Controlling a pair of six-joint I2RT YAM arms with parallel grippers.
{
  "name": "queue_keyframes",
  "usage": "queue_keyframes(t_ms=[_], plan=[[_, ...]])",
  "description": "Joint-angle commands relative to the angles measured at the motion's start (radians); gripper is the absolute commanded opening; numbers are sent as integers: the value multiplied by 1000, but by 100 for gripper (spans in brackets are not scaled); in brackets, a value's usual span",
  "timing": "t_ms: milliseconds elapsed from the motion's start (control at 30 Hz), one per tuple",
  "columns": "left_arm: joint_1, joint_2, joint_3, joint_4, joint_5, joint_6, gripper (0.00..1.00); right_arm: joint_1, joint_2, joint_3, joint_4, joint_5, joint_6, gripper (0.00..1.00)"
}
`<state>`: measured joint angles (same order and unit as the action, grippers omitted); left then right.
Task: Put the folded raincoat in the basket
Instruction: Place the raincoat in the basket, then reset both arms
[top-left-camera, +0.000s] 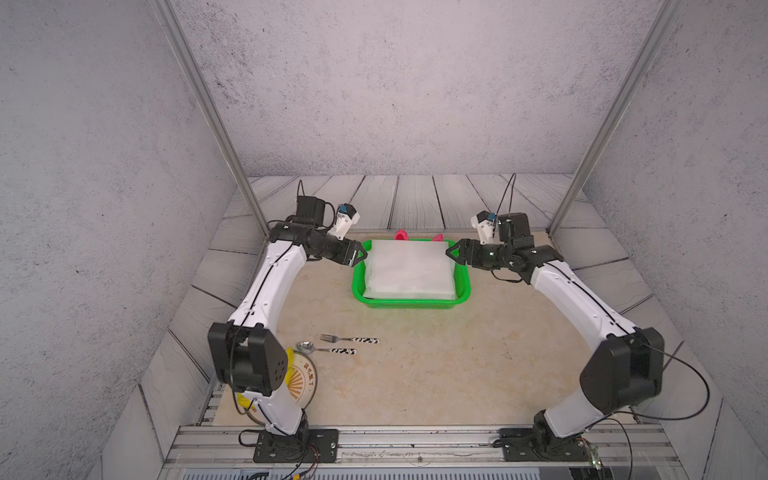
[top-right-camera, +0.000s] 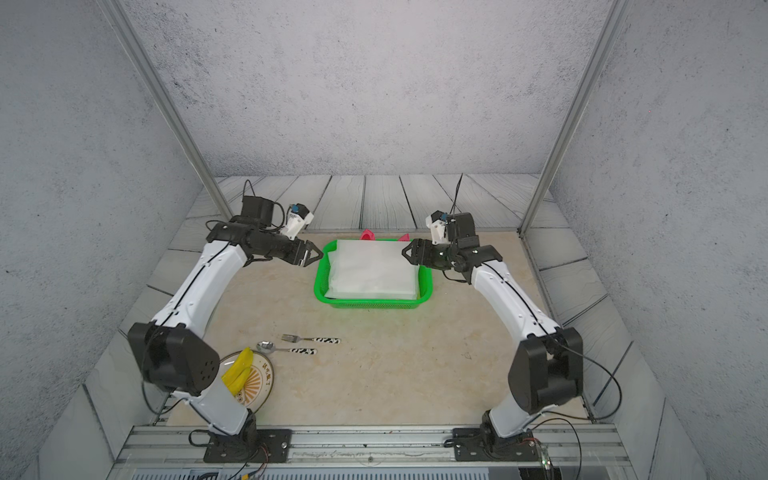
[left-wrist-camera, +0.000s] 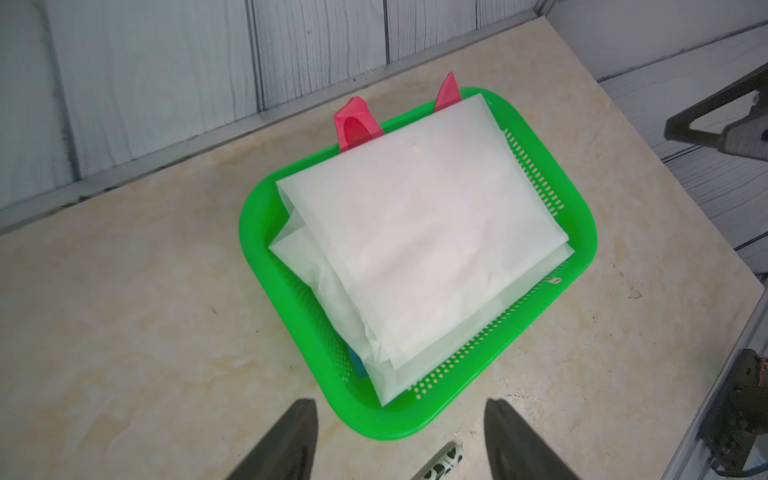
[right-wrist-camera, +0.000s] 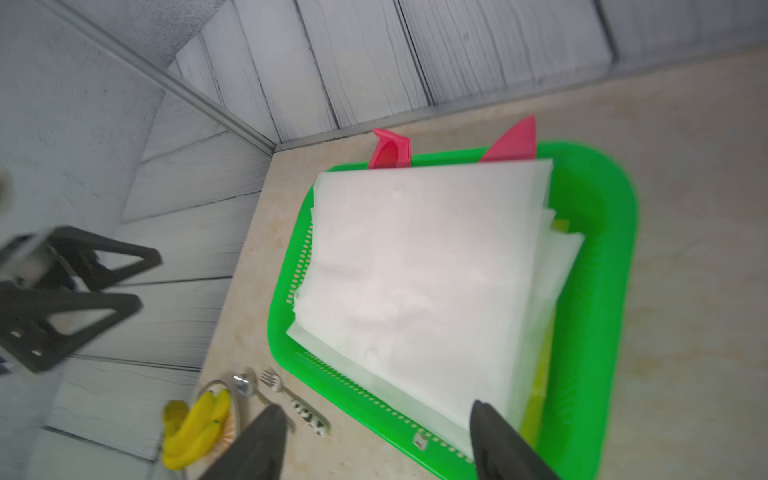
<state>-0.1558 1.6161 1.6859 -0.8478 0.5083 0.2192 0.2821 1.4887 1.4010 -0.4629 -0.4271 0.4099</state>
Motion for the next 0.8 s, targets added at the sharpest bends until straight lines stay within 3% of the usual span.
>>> queue_keyframes(t_ms=[0,67,167,300,400,567,633,767], plan=[[39,-130,-142,28,-125,47,81,5,-200,-93,-95,228,-144,100],[53,-245,-278,144,-197,43,99,5,-339,-183,-66,311,-165,100],[70,-405,-484,322,-307,24,99,5,-560,-381,32,417,-220,100],[86,-429,-605,368,-417,-9,100,4,-805,-663,167,552,-237,100],[121,-461,-797,584,-365,-16,100,2,-875,-835,295,637,-236,100],[140,-447,-1040,937,-312,-64,100,-17,-815,-1071,601,857,-243,100],[139,-414,-1085,1039,-331,-101,100,-52,-726,-1135,753,811,-277,100],[138,-358,-1203,1321,-369,-103,99,-105,-516,-1115,869,763,-275,100]])
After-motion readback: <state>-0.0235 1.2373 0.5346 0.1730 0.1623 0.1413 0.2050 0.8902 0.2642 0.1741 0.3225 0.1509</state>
